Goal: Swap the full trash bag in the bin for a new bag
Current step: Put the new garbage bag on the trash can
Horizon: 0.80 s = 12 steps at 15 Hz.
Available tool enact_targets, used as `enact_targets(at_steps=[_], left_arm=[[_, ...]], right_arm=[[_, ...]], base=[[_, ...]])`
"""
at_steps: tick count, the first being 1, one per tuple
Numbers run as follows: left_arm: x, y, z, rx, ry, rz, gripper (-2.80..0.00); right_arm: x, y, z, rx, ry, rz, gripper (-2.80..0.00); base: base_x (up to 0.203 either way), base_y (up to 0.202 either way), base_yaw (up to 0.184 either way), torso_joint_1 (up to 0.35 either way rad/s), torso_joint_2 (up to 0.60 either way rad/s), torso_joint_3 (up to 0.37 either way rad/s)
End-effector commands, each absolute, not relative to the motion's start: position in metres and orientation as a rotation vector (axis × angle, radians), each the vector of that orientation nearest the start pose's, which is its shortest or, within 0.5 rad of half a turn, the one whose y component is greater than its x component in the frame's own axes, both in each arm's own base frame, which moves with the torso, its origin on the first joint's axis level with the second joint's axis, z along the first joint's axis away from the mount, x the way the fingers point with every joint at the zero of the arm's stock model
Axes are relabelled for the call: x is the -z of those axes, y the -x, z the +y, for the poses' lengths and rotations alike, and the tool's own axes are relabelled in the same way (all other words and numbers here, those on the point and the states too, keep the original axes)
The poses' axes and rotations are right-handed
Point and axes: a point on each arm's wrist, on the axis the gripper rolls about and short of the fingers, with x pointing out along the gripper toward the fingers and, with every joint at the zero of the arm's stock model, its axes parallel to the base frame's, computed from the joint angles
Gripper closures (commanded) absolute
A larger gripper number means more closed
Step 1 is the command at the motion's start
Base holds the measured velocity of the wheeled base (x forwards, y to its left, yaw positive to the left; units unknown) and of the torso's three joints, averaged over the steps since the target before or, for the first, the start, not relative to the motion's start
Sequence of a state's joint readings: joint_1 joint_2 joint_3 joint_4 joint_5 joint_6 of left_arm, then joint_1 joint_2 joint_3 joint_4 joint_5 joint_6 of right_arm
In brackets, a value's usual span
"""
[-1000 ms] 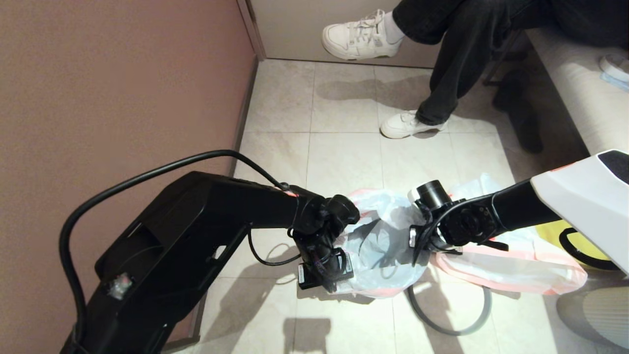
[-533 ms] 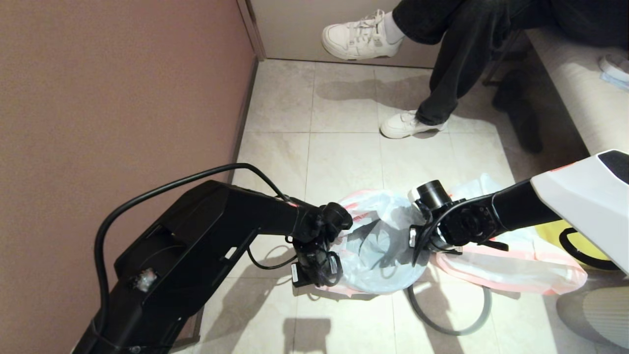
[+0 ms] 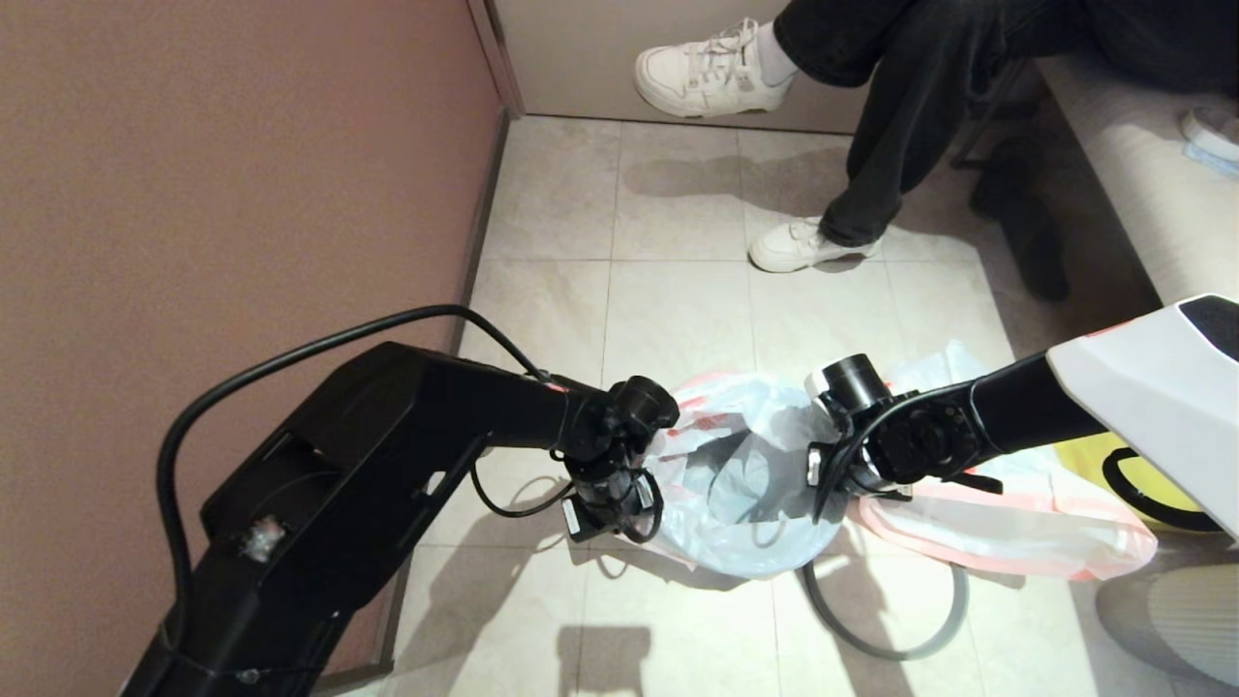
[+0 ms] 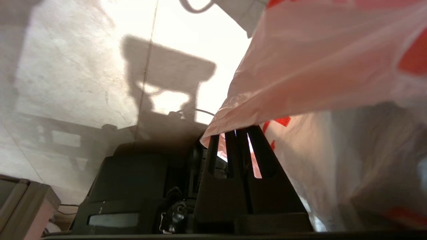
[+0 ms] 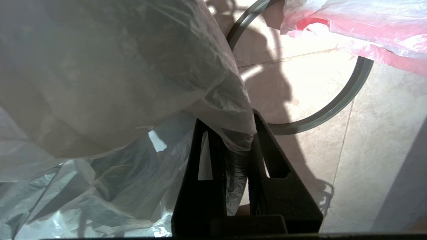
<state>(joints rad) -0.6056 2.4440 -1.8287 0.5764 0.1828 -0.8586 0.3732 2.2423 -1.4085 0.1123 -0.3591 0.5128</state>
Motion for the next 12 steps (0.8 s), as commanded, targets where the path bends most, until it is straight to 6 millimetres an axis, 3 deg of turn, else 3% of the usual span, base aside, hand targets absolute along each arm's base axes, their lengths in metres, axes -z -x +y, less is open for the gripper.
enact_targets(at_steps=[1, 5, 8, 12], left_arm=[[-0.093, -0.367, -0.254, -0.086, 0.335, 1.105, 0.00], [-0.143, -0.345, -0.252, -0.029, 0.358, 1.059, 0.00], [-0.155, -0.356, -0.241, -0.041, 0.405, 1.015, 0.00], [-0.157, -0.354, -0.244, -0.052, 0.418, 0.997, 0.00]], right_arm=[[-0.075, -0.392, 0.146, 0.209, -0.142, 0.854, 0.00], [-0.073, -0.390, 0.151, 0.189, -0.140, 0.866, 0.00], [-0.074, -0.392, 0.152, 0.171, -0.152, 0.859, 0.00], [-0.073, -0.399, 0.159, 0.083, -0.215, 0.807, 0.00]], base=[[0.000, 0.000, 0.000, 0.000, 0.00, 0.000], [0.000, 0.000, 0.000, 0.000, 0.00, 0.000], [0.000, 0.000, 0.000, 0.000, 0.00, 0.000], [0.000, 0.000, 0.000, 0.000, 0.00, 0.000]])
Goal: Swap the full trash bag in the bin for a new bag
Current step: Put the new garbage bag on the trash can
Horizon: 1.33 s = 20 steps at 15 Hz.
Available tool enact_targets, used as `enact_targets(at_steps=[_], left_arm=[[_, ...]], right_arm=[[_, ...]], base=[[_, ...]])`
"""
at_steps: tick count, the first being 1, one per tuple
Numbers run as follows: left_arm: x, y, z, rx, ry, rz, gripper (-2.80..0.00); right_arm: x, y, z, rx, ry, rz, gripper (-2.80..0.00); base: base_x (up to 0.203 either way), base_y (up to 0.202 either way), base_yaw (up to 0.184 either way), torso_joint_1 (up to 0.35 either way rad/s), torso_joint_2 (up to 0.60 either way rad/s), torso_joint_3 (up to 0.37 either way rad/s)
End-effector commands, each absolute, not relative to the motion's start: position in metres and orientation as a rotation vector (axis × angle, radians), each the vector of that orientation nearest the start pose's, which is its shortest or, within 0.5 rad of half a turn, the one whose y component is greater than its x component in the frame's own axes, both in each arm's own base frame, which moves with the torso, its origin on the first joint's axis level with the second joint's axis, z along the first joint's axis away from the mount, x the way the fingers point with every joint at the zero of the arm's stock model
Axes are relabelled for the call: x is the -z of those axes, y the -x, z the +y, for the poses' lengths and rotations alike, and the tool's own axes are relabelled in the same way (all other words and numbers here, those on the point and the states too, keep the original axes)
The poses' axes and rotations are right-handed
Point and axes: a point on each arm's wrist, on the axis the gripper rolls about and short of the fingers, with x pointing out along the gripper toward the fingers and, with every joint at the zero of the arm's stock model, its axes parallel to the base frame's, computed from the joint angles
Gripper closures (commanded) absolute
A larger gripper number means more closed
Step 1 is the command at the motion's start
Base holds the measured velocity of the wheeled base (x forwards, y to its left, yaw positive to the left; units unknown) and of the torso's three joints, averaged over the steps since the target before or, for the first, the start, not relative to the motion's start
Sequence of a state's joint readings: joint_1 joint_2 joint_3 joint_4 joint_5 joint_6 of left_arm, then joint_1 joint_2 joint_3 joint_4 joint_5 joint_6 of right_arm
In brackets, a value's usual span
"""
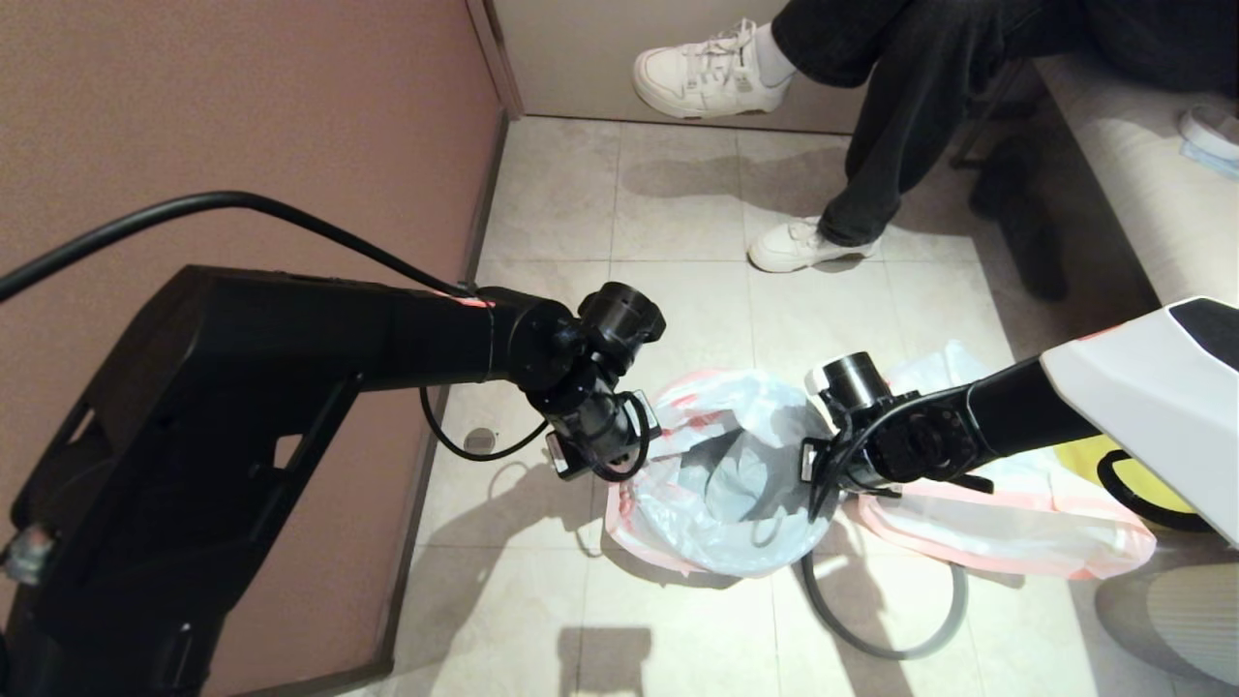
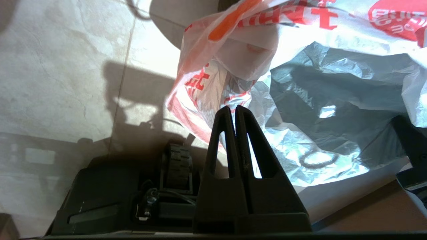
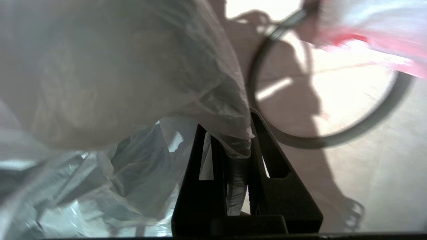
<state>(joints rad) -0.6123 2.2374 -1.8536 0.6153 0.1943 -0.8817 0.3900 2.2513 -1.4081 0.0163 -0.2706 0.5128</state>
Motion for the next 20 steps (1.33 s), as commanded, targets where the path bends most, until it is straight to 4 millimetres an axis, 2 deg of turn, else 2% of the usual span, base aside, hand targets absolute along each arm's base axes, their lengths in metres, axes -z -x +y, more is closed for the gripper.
enact_targets(at_steps=[1, 7, 9, 16, 18, 20], left_arm=[[-0.157, -0.355, -0.244, -0.051, 0.419, 0.995, 0.00], [-0.173, -0.365, -0.241, -0.023, 0.478, 0.908, 0.00], [-0.180, -0.369, -0.243, -0.001, 0.506, 0.865, 0.00], [-0.182, -0.378, -0.236, -0.009, 0.535, 0.819, 0.00], [-0.187, -0.380, -0.237, 0.000, 0.544, 0.792, 0.00], [-0.190, -0.381, -0.238, 0.004, 0.549, 0.771, 0.00]], right_arm=[[-0.073, -0.400, 0.161, 0.066, -0.227, 0.794, 0.00], [-0.082, -0.401, 0.178, 0.019, -0.228, 0.758, 0.00], [-0.091, -0.403, 0.189, -0.016, -0.217, 0.725, 0.00], [-0.120, -0.409, 0.209, -0.092, -0.197, 0.626, 0.00], [-0.120, -0.414, 0.212, -0.101, -0.189, 0.613, 0.00], [-0.109, -0.418, 0.214, -0.103, -0.170, 0.626, 0.00]], base=[[0.000, 0.000, 0.000, 0.000, 0.00, 0.000], [0.000, 0.000, 0.000, 0.000, 0.00, 0.000], [0.000, 0.000, 0.000, 0.000, 0.00, 0.000], [0.000, 0.000, 0.000, 0.000, 0.00, 0.000], [0.000, 0.000, 0.000, 0.000, 0.00, 0.000], [0.000, 0.000, 0.000, 0.000, 0.00, 0.000]])
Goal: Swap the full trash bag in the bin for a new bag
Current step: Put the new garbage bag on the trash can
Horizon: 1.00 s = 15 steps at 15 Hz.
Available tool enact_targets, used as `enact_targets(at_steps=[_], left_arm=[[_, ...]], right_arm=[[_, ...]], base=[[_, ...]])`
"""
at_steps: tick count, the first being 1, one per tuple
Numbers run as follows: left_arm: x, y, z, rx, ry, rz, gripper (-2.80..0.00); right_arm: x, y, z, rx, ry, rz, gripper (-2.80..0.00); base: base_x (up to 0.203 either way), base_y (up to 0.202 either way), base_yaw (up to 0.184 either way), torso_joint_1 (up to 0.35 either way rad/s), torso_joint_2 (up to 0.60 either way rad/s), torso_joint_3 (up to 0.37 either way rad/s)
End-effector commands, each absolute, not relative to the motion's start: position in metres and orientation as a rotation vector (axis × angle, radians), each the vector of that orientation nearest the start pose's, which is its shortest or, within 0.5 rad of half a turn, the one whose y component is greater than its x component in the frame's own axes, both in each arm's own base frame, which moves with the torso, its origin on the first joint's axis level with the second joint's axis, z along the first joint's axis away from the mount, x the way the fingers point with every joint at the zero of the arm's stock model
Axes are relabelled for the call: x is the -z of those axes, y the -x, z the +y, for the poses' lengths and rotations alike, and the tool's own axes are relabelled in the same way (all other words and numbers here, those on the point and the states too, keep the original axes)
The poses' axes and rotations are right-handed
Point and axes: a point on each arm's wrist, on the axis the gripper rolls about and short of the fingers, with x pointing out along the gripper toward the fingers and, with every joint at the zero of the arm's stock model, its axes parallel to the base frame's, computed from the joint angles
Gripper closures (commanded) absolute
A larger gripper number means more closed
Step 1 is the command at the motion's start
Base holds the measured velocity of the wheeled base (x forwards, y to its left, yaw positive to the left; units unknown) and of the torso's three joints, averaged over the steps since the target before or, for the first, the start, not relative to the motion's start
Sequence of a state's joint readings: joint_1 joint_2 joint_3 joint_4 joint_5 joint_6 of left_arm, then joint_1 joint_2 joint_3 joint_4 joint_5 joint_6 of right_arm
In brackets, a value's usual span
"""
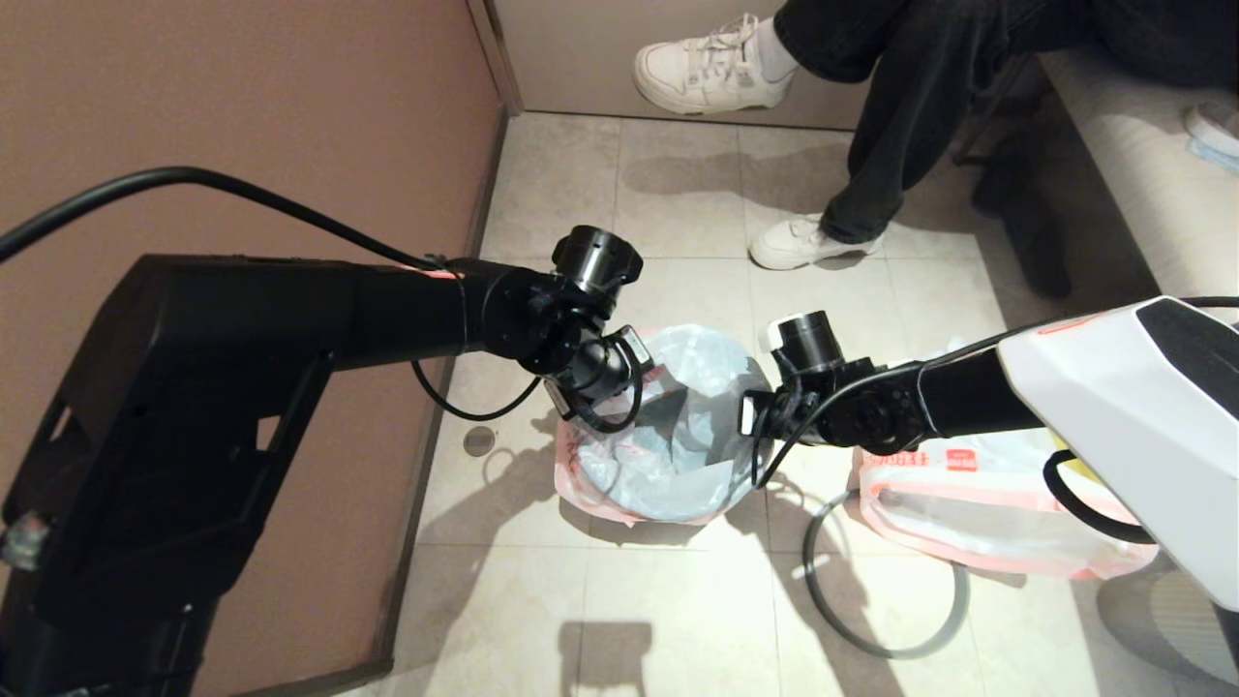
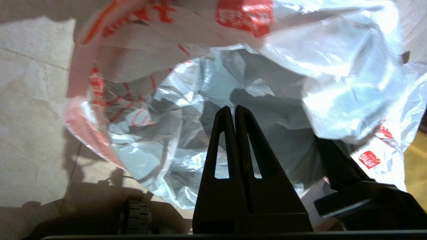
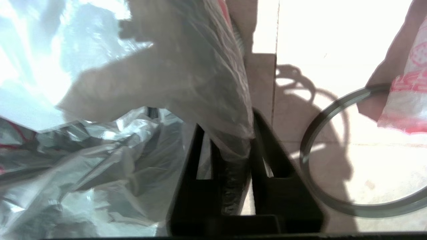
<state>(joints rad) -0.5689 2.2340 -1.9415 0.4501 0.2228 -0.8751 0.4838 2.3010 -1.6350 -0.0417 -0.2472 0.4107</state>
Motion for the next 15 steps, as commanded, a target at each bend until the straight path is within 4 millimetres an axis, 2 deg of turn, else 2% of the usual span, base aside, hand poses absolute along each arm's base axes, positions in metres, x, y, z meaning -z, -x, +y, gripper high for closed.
enact_targets(at_steps=[1, 5, 7, 11, 13, 15], left_arm=[[-0.190, -0.381, -0.238, 0.006, 0.551, 0.768, 0.00], [-0.191, -0.380, -0.238, 0.007, 0.550, 0.768, 0.00], [-0.192, -0.378, -0.238, 0.007, 0.550, 0.772, 0.00], [-0.208, -0.357, -0.240, 0.023, 0.509, 0.813, 0.00], [-0.199, -0.348, -0.245, 0.009, 0.451, 0.887, 0.00], [-0.184, -0.347, -0.246, -0.028, 0.408, 0.952, 0.00]], right_arm=[[-0.105, -0.420, 0.215, -0.118, -0.169, 0.628, -2.80], [-0.112, -0.422, 0.218, -0.183, -0.206, 0.595, -2.80], [-0.134, -0.414, 0.216, -0.195, -0.215, 0.567, -2.80], [-0.173, -0.380, 0.199, -0.161, -0.193, 0.662, -2.80], [-0.178, -0.362, 0.188, -0.115, -0.181, 0.771, -2.80], [-0.176, -0.349, 0.179, -0.079, -0.186, 0.830, -2.80]], base=[[0.000, 0.000, 0.000, 0.000, 0.00, 0.000], [0.000, 0.000, 0.000, 0.000, 0.00, 0.000], [0.000, 0.000, 0.000, 0.000, 0.00, 0.000], [0.000, 0.000, 0.000, 0.000, 0.00, 0.000], [0.000, 0.000, 0.000, 0.000, 0.00, 0.000], [0.000, 0.000, 0.000, 0.000, 0.00, 0.000]])
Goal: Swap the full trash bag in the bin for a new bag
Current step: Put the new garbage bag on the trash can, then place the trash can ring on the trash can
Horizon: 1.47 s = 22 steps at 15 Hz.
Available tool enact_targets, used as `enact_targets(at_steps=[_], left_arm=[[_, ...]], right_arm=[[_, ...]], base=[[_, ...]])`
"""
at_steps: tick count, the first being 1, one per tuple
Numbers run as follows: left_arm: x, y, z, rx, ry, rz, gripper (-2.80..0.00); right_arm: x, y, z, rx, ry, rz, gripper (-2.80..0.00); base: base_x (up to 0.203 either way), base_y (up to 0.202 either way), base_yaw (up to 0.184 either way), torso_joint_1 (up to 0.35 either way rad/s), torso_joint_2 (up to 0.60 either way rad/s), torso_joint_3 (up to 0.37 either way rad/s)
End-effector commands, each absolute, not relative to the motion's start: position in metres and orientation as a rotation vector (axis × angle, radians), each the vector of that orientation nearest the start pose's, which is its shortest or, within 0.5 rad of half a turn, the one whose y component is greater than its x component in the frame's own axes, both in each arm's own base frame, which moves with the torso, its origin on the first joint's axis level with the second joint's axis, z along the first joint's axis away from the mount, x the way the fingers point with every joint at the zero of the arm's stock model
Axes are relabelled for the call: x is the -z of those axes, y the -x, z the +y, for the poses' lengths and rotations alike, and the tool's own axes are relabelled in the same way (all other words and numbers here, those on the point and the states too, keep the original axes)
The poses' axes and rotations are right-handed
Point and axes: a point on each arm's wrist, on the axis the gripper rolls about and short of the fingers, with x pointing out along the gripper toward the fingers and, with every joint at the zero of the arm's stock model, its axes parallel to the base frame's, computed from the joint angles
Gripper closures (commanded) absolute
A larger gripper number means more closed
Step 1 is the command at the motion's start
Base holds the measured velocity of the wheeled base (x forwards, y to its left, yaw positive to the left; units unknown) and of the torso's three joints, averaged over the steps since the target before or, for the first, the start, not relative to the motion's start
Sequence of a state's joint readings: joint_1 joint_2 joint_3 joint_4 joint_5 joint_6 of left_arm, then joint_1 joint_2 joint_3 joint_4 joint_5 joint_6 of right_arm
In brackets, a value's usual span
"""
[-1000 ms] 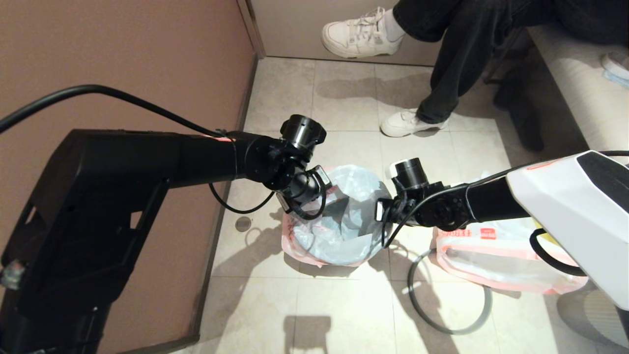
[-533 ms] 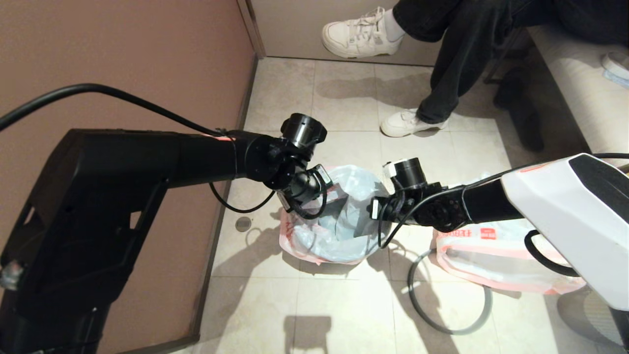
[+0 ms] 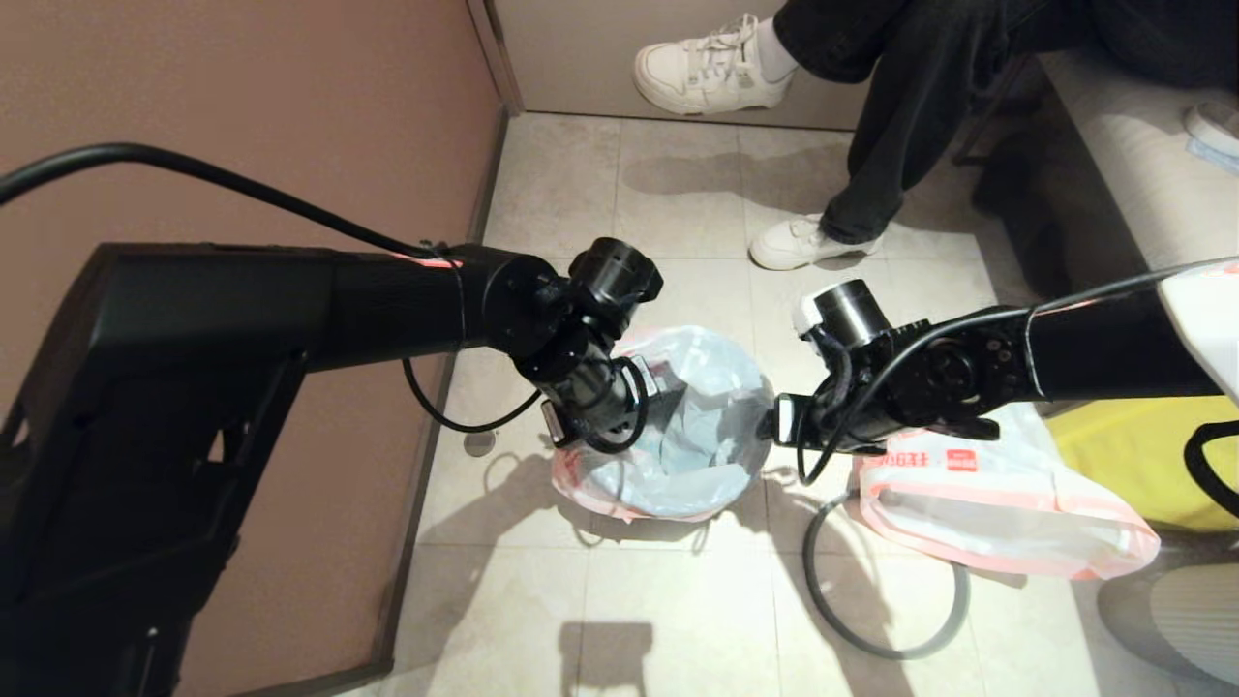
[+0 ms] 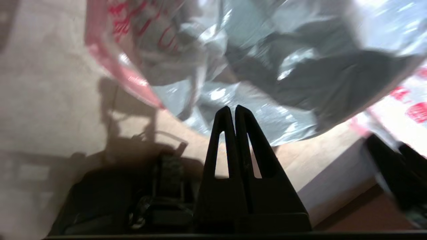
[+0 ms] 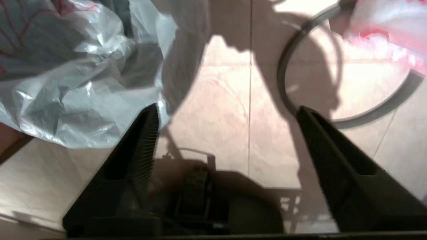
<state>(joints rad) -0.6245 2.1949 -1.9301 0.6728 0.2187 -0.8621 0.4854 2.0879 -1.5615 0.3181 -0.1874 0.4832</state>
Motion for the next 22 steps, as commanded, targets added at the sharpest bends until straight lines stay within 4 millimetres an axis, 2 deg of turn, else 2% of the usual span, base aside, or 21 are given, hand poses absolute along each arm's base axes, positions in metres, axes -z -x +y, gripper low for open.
enact_targets(at_steps=[1, 3, 5, 7, 9, 11, 14, 16, 18, 22], left_arm=[[-0.179, -0.347, -0.245, -0.039, 0.397, 0.966, 0.00], [-0.176, -0.346, -0.243, -0.052, 0.391, 0.974, 0.00], [-0.173, -0.339, -0.240, -0.081, 0.365, 0.979, 0.00], [-0.165, -0.333, -0.245, -0.098, 0.328, 0.985, 0.00], [-0.153, -0.330, -0.254, -0.103, 0.292, 0.998, 0.00], [-0.158, -0.320, -0.260, -0.089, 0.279, 0.988, 0.00], [-0.173, -0.297, -0.260, -0.048, 0.252, 0.983, 0.00], [-0.184, -0.289, -0.255, -0.016, 0.222, 0.968, 0.00], [-0.209, -0.275, -0.246, 0.042, 0.185, 0.933, 0.00], [-0.271, -0.237, -0.210, 0.189, 0.065, 0.797, 0.00]], right_arm=[[-0.176, -0.341, 0.173, -0.069, -0.186, 0.846, 0.00], [-0.182, -0.327, 0.163, -0.048, -0.208, 0.856, 0.00], [-0.197, -0.305, 0.151, -0.036, -0.227, 0.859, 0.00], [-0.201, -0.286, 0.131, 0.015, -0.231, 0.880, 0.00], [-0.188, -0.271, 0.105, 0.108, -0.244, 0.936, 0.00], [-0.169, -0.266, 0.065, 0.251, -0.285, 0.991, 0.00], [-0.143, -0.258, 0.013, 0.413, -0.343, 1.078, 0.00], [-0.123, -0.258, -0.007, 0.434, -0.336, 1.113, 0.00], [-0.112, -0.258, -0.009, 0.426, -0.330, 1.114, 0.00], [-0.100, -0.246, 0.003, 0.391, -0.293, 1.173, 0.00]], base=[[0.000, 0.000, 0.000, 0.000, 0.00, 0.000], [0.000, 0.000, 0.000, 0.000, 0.00, 0.000], [0.000, 0.000, 0.000, 0.000, 0.00, 0.000], [0.000, 0.000, 0.000, 0.000, 0.00, 0.000], [0.000, 0.000, 0.000, 0.000, 0.00, 0.000], [0.000, 0.000, 0.000, 0.000, 0.00, 0.000], [0.000, 0.000, 0.000, 0.000, 0.00, 0.000], [0.000, 0.000, 0.000, 0.000, 0.00, 0.000], [0.000, 0.000, 0.000, 0.000, 0.00, 0.000], [0.000, 0.000, 0.000, 0.000, 0.00, 0.000]])
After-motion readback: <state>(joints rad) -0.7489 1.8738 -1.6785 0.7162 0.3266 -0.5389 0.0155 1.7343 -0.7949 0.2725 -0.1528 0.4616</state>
